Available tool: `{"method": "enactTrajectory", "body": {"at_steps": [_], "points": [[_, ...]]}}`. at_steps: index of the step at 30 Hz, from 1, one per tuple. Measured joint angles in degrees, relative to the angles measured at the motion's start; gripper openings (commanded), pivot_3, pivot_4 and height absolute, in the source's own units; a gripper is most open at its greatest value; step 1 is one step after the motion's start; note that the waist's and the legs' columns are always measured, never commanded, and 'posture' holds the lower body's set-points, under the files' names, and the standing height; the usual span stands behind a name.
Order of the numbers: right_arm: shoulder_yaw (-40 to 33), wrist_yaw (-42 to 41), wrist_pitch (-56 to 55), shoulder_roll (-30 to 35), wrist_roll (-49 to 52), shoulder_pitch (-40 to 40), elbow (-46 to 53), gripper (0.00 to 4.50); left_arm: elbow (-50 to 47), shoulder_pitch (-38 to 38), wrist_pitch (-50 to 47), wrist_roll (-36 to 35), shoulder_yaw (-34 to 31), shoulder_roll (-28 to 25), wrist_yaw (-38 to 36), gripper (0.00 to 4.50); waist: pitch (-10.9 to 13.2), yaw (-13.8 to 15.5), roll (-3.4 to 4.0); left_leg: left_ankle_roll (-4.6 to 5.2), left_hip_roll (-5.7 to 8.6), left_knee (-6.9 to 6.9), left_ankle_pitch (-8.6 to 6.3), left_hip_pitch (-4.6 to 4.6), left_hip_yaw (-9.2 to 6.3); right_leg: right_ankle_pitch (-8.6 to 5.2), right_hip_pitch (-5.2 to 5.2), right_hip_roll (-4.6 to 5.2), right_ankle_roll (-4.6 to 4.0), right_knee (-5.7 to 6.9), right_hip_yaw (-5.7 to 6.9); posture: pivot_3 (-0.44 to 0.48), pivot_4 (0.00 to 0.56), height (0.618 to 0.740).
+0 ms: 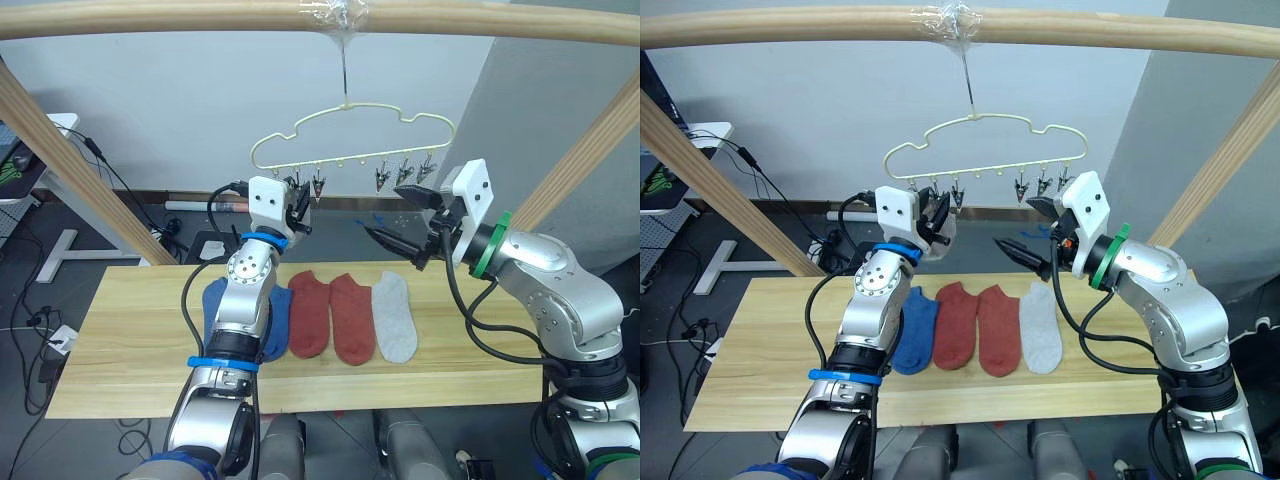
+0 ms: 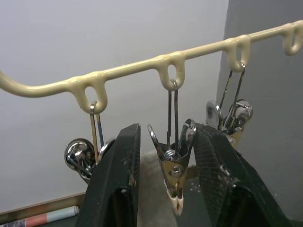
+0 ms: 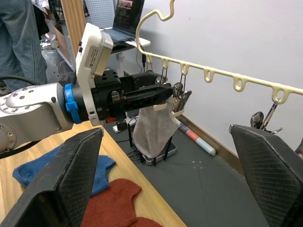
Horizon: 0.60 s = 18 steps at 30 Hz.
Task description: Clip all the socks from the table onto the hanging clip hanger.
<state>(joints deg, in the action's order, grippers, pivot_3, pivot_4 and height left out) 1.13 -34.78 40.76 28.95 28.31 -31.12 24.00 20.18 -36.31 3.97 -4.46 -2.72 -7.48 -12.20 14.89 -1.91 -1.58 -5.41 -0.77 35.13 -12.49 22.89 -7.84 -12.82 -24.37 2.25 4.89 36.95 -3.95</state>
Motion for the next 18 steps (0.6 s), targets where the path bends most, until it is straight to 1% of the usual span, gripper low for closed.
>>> {"method": "enactTrajectory", "body": {"at_steps": [4, 6, 8, 15, 16, 18], "points": [[0.0, 0.16, 0.05, -0.04, 0.0, 0.0, 0.0, 4.5, 0.0, -0.25, 0.06, -0.03, 0.04, 0.18, -0.73, 0.38, 0.0, -0.02, 0.0, 0.0, 0.0, 0.0, 0.0, 0.0, 0.0, 0.0, 0.0, 0.0, 0.0, 0.0, 0.0, -0.021, 0.225, 0.74], [0.01, 0.25, 0.06, -0.08, 0.0, 0.01, 0.01, 4.5, 0.0, -0.28, 0.08, -0.02, 0.04, 0.24, -0.85, 0.13, 0.0, -0.02, 0.0, 0.0, 0.0, 0.0, 0.0, 0.0, 0.0, 0.0, 0.0, 0.0, 0.0, 0.0, 0.0, -0.019, 0.225, 0.74], [0.04, 0.25, 0.06, -0.08, -0.01, 0.06, 0.08, 4.5, -0.01, -0.34, 0.08, -0.02, 0.04, 0.25, -0.87, 0.06, 0.0, -0.02, 0.0, 0.0, 0.0, 0.0, 0.0, 0.0, 0.0, 0.0, 0.0, 0.0, 0.0, 0.0, 0.0, -0.019, 0.225, 0.74], [0.35, 0.24, -0.55, -0.22, -0.26, 2.0, 0.7, 4.5, -0.07, -0.34, 0.0, 0.01, 0.07, 0.04, -1.17, 0.06, 0.0, -0.02, 0.0, 0.0, 0.0, 0.0, 0.0, 0.0, 0.0, 0.0, 0.0, 0.0, 0.0, 0.01, 0.0, -0.018, 0.223, 0.74], [0.85, 0.38, -1.0, -0.16, -1.05, 2.66, 0.67, 4.5, -0.18, -0.34, -0.36, 0.0, 0.09, -0.15, -1.39, 0.06, 0.0, -0.03, 0.0, 0.0, 0.0, 0.0, 0.0, -0.01, 0.0, 0.0, 0.0, 0.0, 0.01, 0.01, 0.0, -0.013, 0.223, 0.74], [4.21, 1.2, -2.64, 0.47, -5.05, 4.72, -0.86, 4.5, -1.35, -0.33, -2.87, -0.75, 0.09, -0.83, -2.8, 0.06, -0.01, -0.06, -0.01, 0.0, 0.0, 0.0, 0.0, -0.04, 0.0, -0.01, 0.02, 0.0, 0.02, 0.01, 0.0, -0.013, 0.223, 0.74]]}}
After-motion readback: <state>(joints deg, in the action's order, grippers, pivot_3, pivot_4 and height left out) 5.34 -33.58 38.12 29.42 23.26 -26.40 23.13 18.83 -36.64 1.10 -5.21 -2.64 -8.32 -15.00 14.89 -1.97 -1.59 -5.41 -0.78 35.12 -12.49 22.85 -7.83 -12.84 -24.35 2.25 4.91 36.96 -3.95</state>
